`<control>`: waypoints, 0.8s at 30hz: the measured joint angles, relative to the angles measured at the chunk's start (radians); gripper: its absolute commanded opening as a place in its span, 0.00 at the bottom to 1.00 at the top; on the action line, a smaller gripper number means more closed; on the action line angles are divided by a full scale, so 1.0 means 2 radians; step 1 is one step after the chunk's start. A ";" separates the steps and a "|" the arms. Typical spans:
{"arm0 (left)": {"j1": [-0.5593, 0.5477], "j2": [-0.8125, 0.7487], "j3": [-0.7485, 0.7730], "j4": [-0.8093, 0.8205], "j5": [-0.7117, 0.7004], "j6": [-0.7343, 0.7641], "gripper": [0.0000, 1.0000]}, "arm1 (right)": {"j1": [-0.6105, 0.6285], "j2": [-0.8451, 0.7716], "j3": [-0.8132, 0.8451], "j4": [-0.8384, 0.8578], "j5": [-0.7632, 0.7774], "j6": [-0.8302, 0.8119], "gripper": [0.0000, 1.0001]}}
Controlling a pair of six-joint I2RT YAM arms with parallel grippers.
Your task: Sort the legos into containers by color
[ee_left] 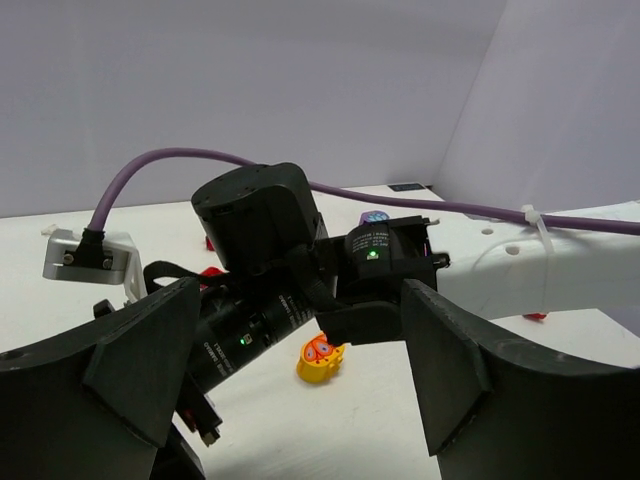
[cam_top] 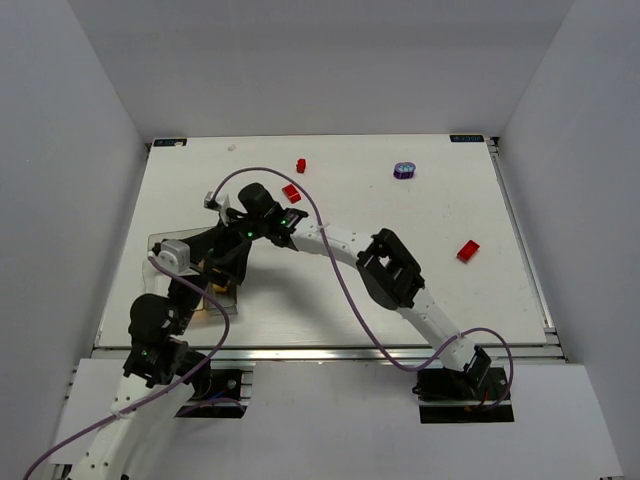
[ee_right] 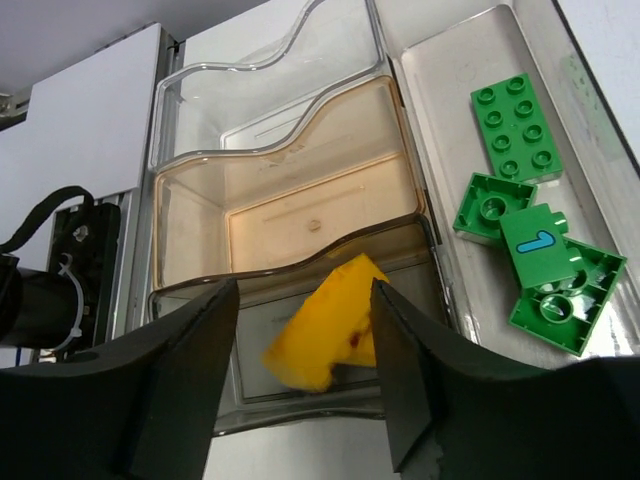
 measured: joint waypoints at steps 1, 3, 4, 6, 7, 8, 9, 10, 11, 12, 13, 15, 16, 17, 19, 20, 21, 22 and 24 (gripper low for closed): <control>0.000 0.002 0.001 -0.001 -0.001 0.000 0.91 | 0.000 -0.001 0.000 -0.001 0.000 -0.003 0.63; 0.000 0.005 0.002 -0.002 -0.001 -0.001 0.90 | -0.001 -0.003 0.000 -0.002 0.001 -0.009 0.60; 0.000 0.007 0.002 -0.003 -0.001 -0.002 0.87 | -0.002 -0.006 0.000 -0.004 0.001 -0.011 0.49; 0.000 0.012 0.002 -0.004 -0.001 -0.006 0.75 | -0.005 -0.015 0.000 -0.015 0.006 -0.016 0.32; 0.000 0.014 0.002 -0.005 0.000 -0.006 0.50 | -0.007 -0.021 0.000 -0.021 0.010 -0.019 0.15; 0.000 0.018 0.003 -0.005 0.001 -0.012 0.34 | -0.009 -0.028 0.000 -0.027 0.016 -0.020 0.08; 0.000 0.022 0.003 -0.004 0.003 -0.014 0.19 | -0.012 -0.036 -0.002 -0.031 0.020 -0.019 0.00; 0.000 0.027 0.002 -0.003 0.007 -0.015 0.00 | -0.018 -0.047 -0.005 -0.035 0.025 -0.018 0.00; 0.000 0.035 0.003 0.000 0.013 -0.014 0.00 | -0.027 -0.059 -0.008 -0.042 0.031 -0.014 0.00; 0.000 0.046 0.005 0.001 0.017 -0.016 0.00 | -0.038 -0.072 -0.012 -0.047 0.036 -0.011 0.00; 0.000 0.060 0.008 0.002 0.024 -0.019 0.00 | -0.053 -0.087 -0.017 -0.053 0.041 -0.009 0.00; 0.000 0.107 0.023 0.000 0.038 -0.025 0.00 | -0.091 -0.118 -0.031 -0.066 0.050 -0.007 0.00; 0.000 0.139 0.036 -0.003 0.045 -0.029 0.00 | -0.112 -0.133 -0.039 -0.072 0.056 -0.006 0.00; 0.000 0.178 0.053 -0.010 0.053 -0.033 0.00 | -0.138 -0.150 -0.047 -0.080 0.061 -0.005 0.00; -0.001 0.265 0.098 -0.029 0.068 -0.039 0.12 | -0.186 -0.177 -0.060 -0.102 0.066 0.000 0.13; -0.003 0.316 0.128 -0.047 0.076 -0.041 0.34 | -0.213 -0.190 -0.065 -0.112 0.064 0.005 0.25; -0.004 0.371 0.160 -0.067 0.087 -0.039 0.42 | -0.243 -0.202 -0.073 -0.121 0.056 0.009 0.46; -0.004 0.419 0.192 -0.085 0.099 -0.036 0.50 | -0.267 -0.213 -0.083 -0.129 0.046 0.016 0.54; -0.005 0.536 0.276 -0.141 0.130 -0.019 0.84 | -0.315 -0.245 -0.130 -0.132 0.011 0.021 0.72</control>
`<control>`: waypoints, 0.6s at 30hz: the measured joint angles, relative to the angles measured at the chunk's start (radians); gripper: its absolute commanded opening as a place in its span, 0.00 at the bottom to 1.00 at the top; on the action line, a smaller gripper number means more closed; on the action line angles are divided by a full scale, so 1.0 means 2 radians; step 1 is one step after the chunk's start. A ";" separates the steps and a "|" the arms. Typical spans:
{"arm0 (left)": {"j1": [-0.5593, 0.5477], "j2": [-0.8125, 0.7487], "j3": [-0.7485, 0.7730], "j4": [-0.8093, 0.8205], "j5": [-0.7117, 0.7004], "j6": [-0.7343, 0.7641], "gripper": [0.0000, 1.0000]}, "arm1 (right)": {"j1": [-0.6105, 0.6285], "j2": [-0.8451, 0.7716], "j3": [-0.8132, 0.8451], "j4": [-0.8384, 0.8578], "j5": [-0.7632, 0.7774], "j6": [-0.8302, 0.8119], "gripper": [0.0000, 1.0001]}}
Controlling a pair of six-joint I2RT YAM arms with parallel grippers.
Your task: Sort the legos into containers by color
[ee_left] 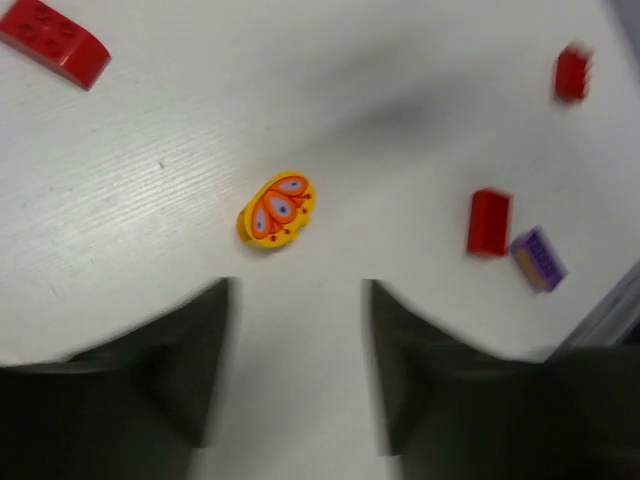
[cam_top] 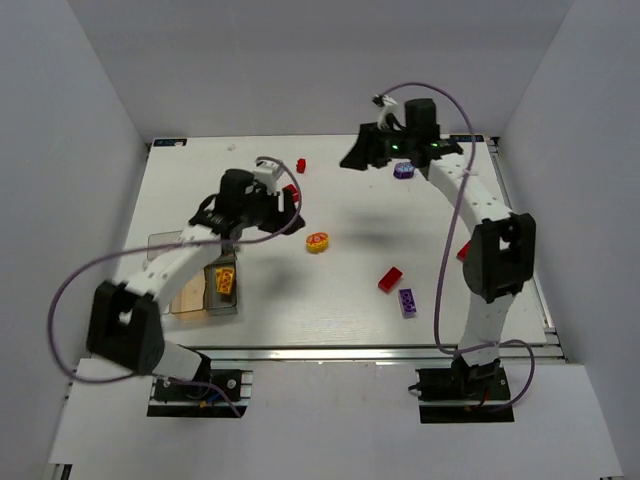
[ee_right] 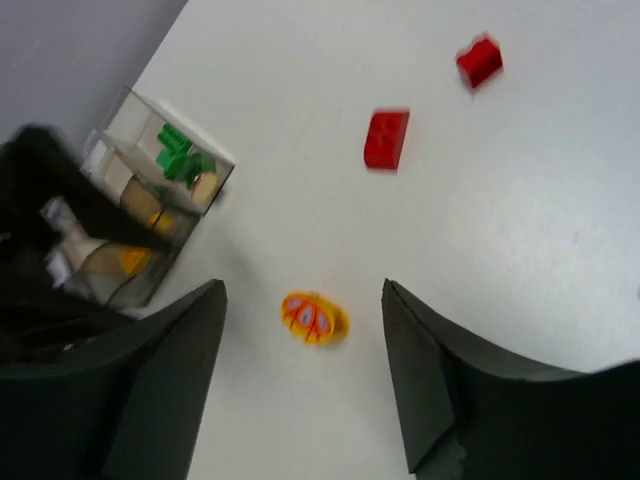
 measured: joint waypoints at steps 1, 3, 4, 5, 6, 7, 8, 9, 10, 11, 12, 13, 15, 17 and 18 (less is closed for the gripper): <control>0.000 0.046 0.036 -0.023 0.015 0.014 0.90 | -0.019 -0.016 -0.025 -0.006 -0.021 0.003 0.80; -0.001 0.126 0.094 -0.066 0.041 0.038 0.98 | -0.053 -0.047 -0.078 -0.013 -0.060 -0.003 0.89; -0.001 0.159 0.115 -0.087 0.051 0.051 0.98 | -0.066 -0.063 -0.102 -0.021 -0.078 -0.008 0.89; -0.002 0.184 0.129 -0.105 0.059 0.067 0.98 | -0.075 -0.077 -0.119 -0.027 -0.091 -0.018 0.89; -0.004 0.202 0.137 -0.118 0.061 0.080 0.98 | -0.083 -0.094 -0.137 -0.033 -0.103 -0.025 0.89; -0.006 0.218 0.142 -0.133 0.063 0.094 0.98 | -0.088 -0.111 -0.150 -0.041 -0.112 -0.034 0.89; -0.009 0.227 0.143 -0.142 0.064 0.105 0.98 | -0.096 -0.130 -0.159 -0.048 -0.121 -0.043 0.89; -0.011 0.232 0.144 -0.149 0.064 0.116 0.98 | -0.102 -0.150 -0.165 -0.050 -0.129 -0.050 0.89; -0.016 0.237 0.146 -0.156 0.064 0.130 0.97 | -0.111 -0.172 -0.173 -0.047 -0.138 -0.056 0.89; -0.021 0.241 0.148 -0.160 0.064 0.141 0.97 | -0.120 -0.192 -0.180 -0.043 -0.147 -0.058 0.89; -0.027 0.244 0.152 -0.162 0.064 0.153 0.97 | -0.134 -0.215 -0.187 -0.035 -0.157 -0.059 0.89; -0.035 0.246 0.155 -0.161 0.061 0.163 0.97 | -0.148 -0.233 -0.194 -0.026 -0.167 -0.059 0.89; -0.053 0.249 0.160 -0.159 0.051 0.179 0.97 | -0.179 -0.259 -0.211 -0.003 -0.190 -0.055 0.89; -0.071 0.253 0.169 -0.159 0.032 0.192 0.96 | -0.205 -0.265 -0.226 0.015 -0.213 -0.047 0.88; -0.080 0.257 0.174 -0.159 0.021 0.197 0.96 | -0.216 -0.262 -0.233 0.022 -0.223 -0.041 0.88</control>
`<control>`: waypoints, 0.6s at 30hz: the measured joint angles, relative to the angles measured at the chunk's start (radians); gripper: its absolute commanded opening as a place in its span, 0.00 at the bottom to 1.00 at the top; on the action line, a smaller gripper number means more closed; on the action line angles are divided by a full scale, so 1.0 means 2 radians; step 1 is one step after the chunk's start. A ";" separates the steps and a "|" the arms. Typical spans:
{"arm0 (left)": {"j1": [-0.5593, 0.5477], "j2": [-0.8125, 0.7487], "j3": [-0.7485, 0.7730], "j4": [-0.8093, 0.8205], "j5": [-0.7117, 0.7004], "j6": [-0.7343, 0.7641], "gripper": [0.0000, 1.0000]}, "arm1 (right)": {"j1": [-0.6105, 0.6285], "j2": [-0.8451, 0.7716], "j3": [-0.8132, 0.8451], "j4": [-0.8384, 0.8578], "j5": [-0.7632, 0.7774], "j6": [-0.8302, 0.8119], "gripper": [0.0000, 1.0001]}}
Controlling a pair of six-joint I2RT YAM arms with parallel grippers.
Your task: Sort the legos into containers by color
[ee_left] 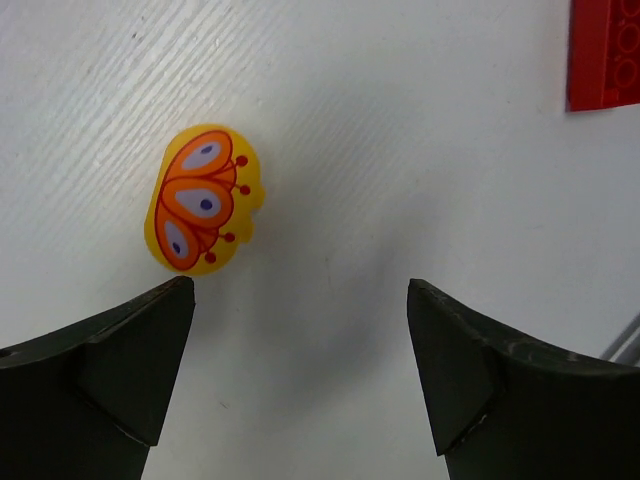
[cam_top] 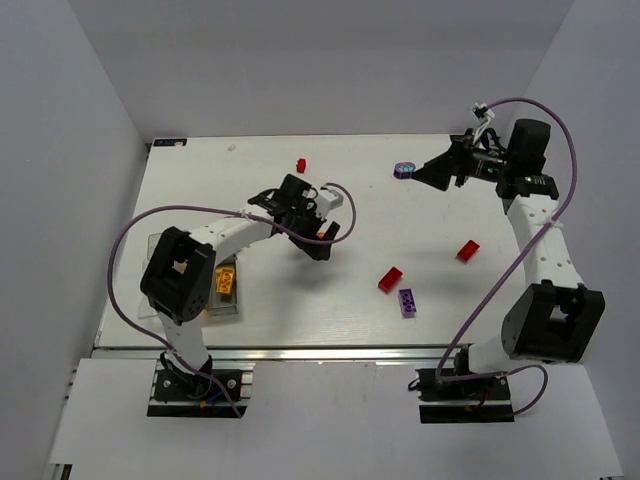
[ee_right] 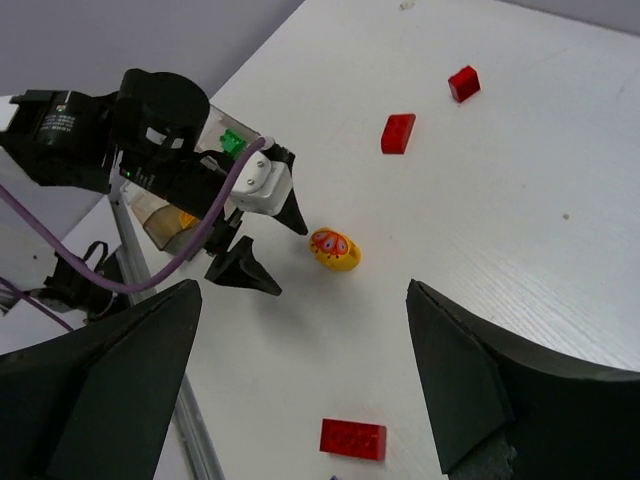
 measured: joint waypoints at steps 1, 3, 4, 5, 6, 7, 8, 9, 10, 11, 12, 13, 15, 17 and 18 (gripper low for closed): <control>-0.008 0.004 0.005 0.000 -0.012 0.005 0.96 | -0.008 0.005 -0.006 0.004 -0.008 0.004 0.88; -0.023 0.016 0.019 -0.001 -0.048 0.013 0.96 | -0.021 0.015 -0.018 0.010 -0.022 0.014 0.88; -0.029 0.023 0.026 -0.001 -0.066 0.016 0.96 | -0.025 0.019 -0.024 0.010 -0.027 0.019 0.88; -0.033 0.030 0.032 0.000 -0.088 0.019 0.96 | -0.028 0.020 -0.029 0.012 -0.031 0.023 0.88; -0.036 0.038 0.037 0.000 -0.109 0.020 0.95 | -0.030 0.020 -0.035 0.015 -0.038 0.028 0.88; -0.038 0.044 0.040 0.000 -0.129 0.022 0.95 | -0.032 0.019 -0.038 0.019 -0.045 0.032 0.88; -0.039 0.050 0.043 0.000 -0.147 0.023 0.95 | -0.035 0.019 -0.040 0.026 -0.051 0.038 0.88; -0.040 0.056 0.046 -0.001 -0.164 0.024 0.95 | -0.036 0.019 -0.042 0.034 -0.057 0.042 0.88; -0.040 0.063 0.050 -0.002 -0.178 0.025 0.94 | -0.038 0.017 -0.044 0.039 -0.061 0.047 0.88; -0.040 0.069 0.056 -0.003 -0.187 0.026 0.93 | -0.039 0.016 -0.047 0.045 -0.065 0.051 0.88; -0.040 0.079 0.065 -0.008 -0.195 0.028 0.90 | -0.041 0.013 -0.050 0.053 -0.068 0.056 0.88; -0.040 0.087 0.074 -0.010 -0.201 0.028 0.88 | -0.043 0.011 -0.053 0.057 -0.071 0.060 0.88; -0.040 0.101 0.089 -0.013 -0.207 0.031 0.78 | -0.048 0.008 -0.056 0.066 -0.077 0.067 0.88; -0.040 0.109 0.094 -0.014 -0.204 0.034 0.72 | -0.052 0.006 -0.058 0.074 -0.082 0.072 0.88; -0.040 0.110 0.094 -0.016 -0.200 0.035 0.59 | -0.054 0.006 -0.059 0.078 -0.083 0.075 0.87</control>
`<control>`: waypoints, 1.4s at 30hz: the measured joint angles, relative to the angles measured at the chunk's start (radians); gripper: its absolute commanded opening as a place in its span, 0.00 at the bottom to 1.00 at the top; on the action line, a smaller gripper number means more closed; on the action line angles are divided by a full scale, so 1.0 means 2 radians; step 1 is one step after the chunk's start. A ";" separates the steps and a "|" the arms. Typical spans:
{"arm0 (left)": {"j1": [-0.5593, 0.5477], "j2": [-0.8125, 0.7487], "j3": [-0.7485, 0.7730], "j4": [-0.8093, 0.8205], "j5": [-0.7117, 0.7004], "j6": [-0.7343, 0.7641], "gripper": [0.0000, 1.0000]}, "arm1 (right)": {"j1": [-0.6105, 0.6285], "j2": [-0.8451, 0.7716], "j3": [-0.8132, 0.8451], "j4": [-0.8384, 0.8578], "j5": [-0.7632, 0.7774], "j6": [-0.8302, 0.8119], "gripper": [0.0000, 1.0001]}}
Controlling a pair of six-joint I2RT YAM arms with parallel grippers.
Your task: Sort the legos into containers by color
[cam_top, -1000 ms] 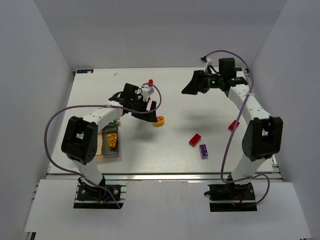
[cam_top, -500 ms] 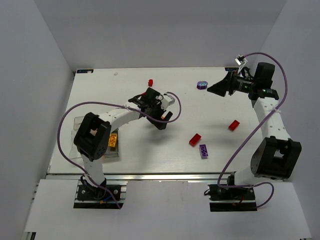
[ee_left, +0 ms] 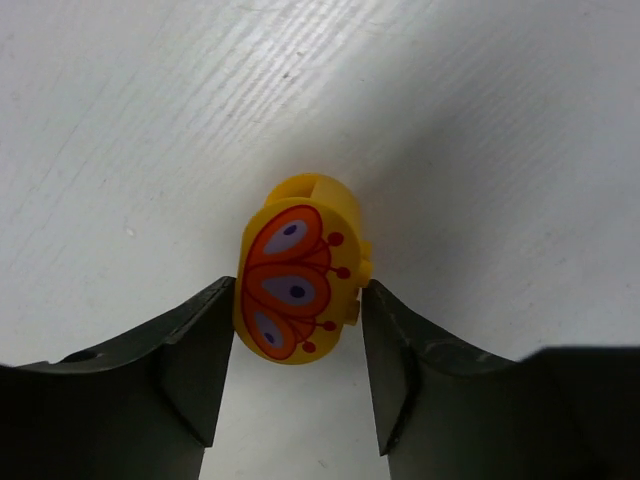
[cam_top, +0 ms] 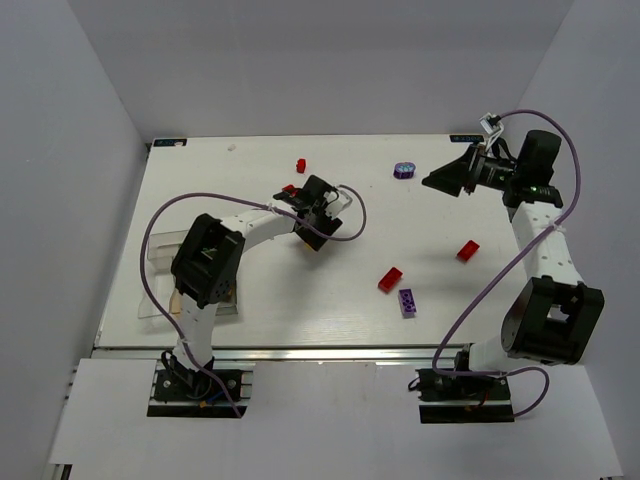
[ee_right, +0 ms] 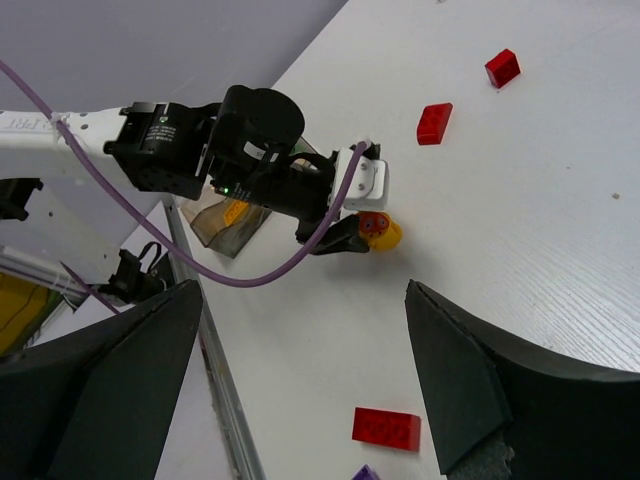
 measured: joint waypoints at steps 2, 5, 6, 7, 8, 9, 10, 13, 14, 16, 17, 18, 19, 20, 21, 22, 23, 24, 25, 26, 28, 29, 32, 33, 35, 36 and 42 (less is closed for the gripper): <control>0.000 0.000 0.000 -0.003 0.013 0.002 0.45 | -0.004 0.000 -0.001 0.004 -0.002 0.006 0.87; 0.001 0.000 0.003 -0.008 0.034 0.004 0.09 | -0.010 -0.002 -0.006 0.019 -0.008 0.015 0.86; 0.001 0.000 0.003 -0.008 0.040 0.002 0.04 | -0.011 -0.003 -0.008 0.023 -0.009 0.017 0.86; 0.001 0.000 0.003 -0.009 0.042 0.000 0.00 | -0.013 -0.003 -0.010 0.025 -0.009 0.019 0.85; 0.002 0.000 0.003 -0.009 0.045 -0.004 0.00 | -0.014 -0.003 -0.010 0.027 -0.010 0.021 0.84; 0.003 -0.002 0.002 -0.008 0.045 -0.011 0.00 | -0.014 -0.003 -0.011 0.028 -0.010 0.022 0.82; 0.003 -0.005 -0.001 -0.006 0.043 -0.022 0.00 | -0.015 -0.003 -0.013 0.031 -0.011 0.024 0.77; 0.006 -0.037 -0.033 0.007 0.015 -0.073 0.00 | -0.016 -0.005 -0.017 0.032 -0.011 0.020 0.44; 0.007 -0.059 -0.051 0.013 0.000 -0.092 0.00 | -0.016 -0.005 -0.017 0.029 -0.009 0.012 0.26; 0.010 -0.115 -0.091 0.016 -0.031 -0.136 0.00 | -0.016 -0.005 -0.015 0.008 -0.003 -0.005 0.00; 0.012 -0.148 -0.109 0.015 -0.050 -0.158 0.00 | -0.016 -0.005 -0.014 -0.004 0.003 -0.016 0.00; 0.015 -0.181 -0.122 0.012 -0.068 -0.181 0.00 | -0.016 -0.005 -0.013 -0.021 0.010 -0.026 0.00; 0.018 -0.209 -0.127 0.004 -0.088 -0.203 0.00 | -0.016 -0.005 -0.011 -0.038 0.019 -0.038 0.00; 0.021 -0.232 -0.128 -0.004 -0.105 -0.222 0.00 | -0.016 -0.004 -0.007 -0.057 0.029 -0.051 0.00; 0.024 -0.253 -0.128 -0.013 -0.123 -0.242 0.00 | -0.015 -0.002 -0.002 -0.073 0.037 -0.062 0.00; 0.027 -0.274 -0.128 -0.024 -0.143 -0.263 0.00 | -0.014 0.001 0.006 -0.090 0.048 -0.074 0.00; 0.030 -0.288 -0.129 -0.035 -0.159 -0.280 0.00 | -0.013 0.004 0.012 -0.103 0.058 -0.084 0.00; 0.033 -0.300 -0.130 -0.047 -0.177 -0.298 0.00 | -0.011 0.008 0.017 -0.115 0.066 -0.095 0.00; 0.036 -0.309 -0.133 -0.061 -0.194 -0.315 0.00 | -0.010 0.011 0.021 -0.125 0.074 -0.104 0.00; 0.039 -0.315 -0.139 -0.073 -0.208 -0.330 0.00 | -0.010 0.012 0.021 -0.131 0.080 -0.111 0.00; 0.043 -0.320 -0.154 -0.098 -0.228 -0.356 0.00 | -0.007 0.015 0.021 -0.147 0.090 -0.122 0.00; 0.046 -0.320 -0.166 -0.110 -0.240 -0.369 0.00 | -0.007 0.017 0.021 -0.152 0.094 -0.127 0.00; 0.054 -0.317 -0.201 -0.147 -0.269 -0.400 0.00 | -0.006 0.019 0.021 -0.166 0.102 -0.136 0.00; 0.057 -0.315 -0.209 -0.159 -0.278 -0.408 0.00 | -0.006 0.019 0.021 -0.168 0.103 -0.138 0.00; 0.062 -0.312 -0.217 -0.178 -0.292 -0.424 0.00 | -0.006 0.019 0.021 -0.172 0.106 -0.142 0.00; 0.065 -0.311 -0.220 -0.182 -0.298 -0.431 0.00 | -0.006 0.019 0.021 -0.173 0.107 -0.143 0.00; 0.081 -0.321 -0.239 -0.193 -0.307 -0.452 0.00 | -0.006 0.020 0.021 -0.174 0.110 -0.145 0.00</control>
